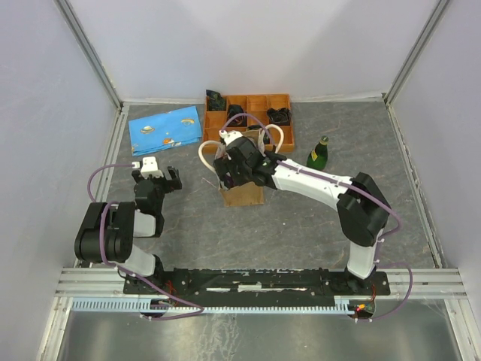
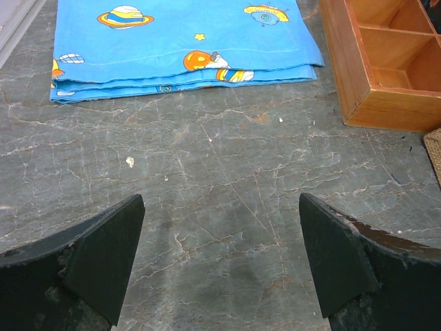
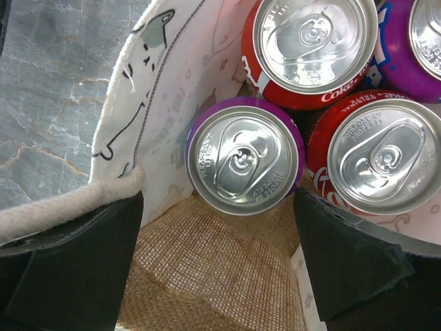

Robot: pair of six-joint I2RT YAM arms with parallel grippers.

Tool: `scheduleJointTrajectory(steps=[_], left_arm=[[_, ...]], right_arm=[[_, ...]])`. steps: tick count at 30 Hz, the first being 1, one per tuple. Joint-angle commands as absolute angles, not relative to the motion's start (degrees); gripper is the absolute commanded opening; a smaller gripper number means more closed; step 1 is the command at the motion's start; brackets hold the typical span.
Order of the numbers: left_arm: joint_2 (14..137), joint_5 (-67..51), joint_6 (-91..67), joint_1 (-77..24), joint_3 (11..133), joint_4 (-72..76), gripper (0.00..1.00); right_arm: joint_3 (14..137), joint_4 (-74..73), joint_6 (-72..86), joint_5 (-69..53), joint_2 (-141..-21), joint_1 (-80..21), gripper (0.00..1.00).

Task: Take the beverage out of the canvas bag

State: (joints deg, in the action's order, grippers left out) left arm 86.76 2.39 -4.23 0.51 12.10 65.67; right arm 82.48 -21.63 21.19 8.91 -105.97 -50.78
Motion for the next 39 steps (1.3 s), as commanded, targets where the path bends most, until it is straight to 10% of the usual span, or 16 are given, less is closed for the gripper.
scheduleJointTrajectory(steps=[1, 19, 22, 27, 39], left_arm=[[87.1, 1.6, -1.5, 0.3, 13.4, 67.5, 0.99], [87.1, 1.6, -1.5, 0.3, 13.4, 67.5, 0.99], [87.1, 1.6, -1.5, 0.3, 13.4, 67.5, 0.99], [87.1, 1.6, -1.5, 0.3, 13.4, 67.5, 0.99], [87.1, 1.7, -1.5, 0.4, 13.4, 67.6, 0.99]], right_arm=[[84.1, -21.1, 22.4, 9.2, -109.1, -51.6, 0.96], [82.8, -19.3, 23.9, 15.0, -113.8, -51.6, 0.74], [82.3, -18.9, 23.9, 15.4, -113.8, -51.6, 0.58], [81.9, -18.3, 22.8, 15.7, -112.7, -51.6, 0.01], [79.5, -11.9, 15.8, 14.5, -99.5, -51.7, 0.0]])
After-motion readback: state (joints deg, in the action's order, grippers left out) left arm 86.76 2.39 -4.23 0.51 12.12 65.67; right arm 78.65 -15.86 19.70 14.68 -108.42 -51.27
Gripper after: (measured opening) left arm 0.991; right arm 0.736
